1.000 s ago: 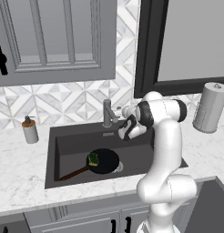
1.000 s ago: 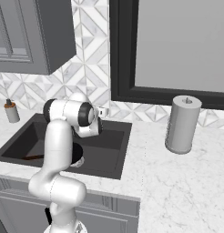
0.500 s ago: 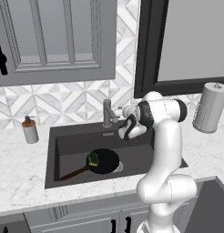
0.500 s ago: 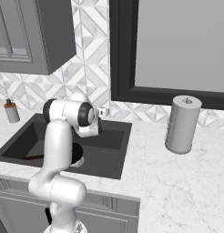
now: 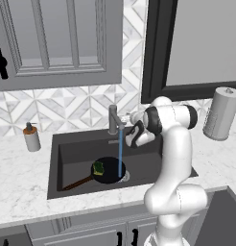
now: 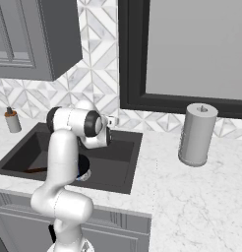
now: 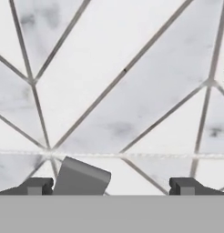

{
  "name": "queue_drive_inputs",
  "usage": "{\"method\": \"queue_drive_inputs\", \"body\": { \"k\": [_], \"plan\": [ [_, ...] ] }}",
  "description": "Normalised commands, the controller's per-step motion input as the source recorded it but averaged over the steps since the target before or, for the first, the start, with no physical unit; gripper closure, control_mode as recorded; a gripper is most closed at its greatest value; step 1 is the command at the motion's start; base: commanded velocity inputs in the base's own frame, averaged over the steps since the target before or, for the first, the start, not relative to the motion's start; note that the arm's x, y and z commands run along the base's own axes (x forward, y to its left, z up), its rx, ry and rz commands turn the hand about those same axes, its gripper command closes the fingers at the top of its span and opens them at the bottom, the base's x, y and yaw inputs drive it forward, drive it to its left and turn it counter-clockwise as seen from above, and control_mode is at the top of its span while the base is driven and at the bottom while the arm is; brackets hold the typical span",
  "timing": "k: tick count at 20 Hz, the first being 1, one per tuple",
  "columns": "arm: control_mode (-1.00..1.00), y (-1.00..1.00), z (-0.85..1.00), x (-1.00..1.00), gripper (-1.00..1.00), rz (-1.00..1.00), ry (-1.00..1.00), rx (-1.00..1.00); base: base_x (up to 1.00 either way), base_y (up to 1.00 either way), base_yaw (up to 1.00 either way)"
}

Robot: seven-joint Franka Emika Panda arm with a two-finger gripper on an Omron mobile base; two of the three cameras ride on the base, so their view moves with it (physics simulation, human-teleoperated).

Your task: Pick the pan and sponge and place them into the sink. Then turn on the water.

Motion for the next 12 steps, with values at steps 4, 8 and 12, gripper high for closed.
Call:
{"method": "queue_drive_inputs", "body": {
  "k": [4, 8, 12],
  "plan": [
    [-1.00, -1.00, 0.00, 0.00, -1.00, 0.00, 0.00, 0.03, 0.00, 0.00, 0.00],
    [-1.00, -1.00, 0.00, 0.00, -1.00, 0.00, 0.01, 0.03, 0.00, 0.00, 0.00],
    [-1.00, -1.00, 0.00, 0.00, -1.00, 0.00, 0.01, 0.03, 0.00, 0.00, 0.00]
  ]
}}
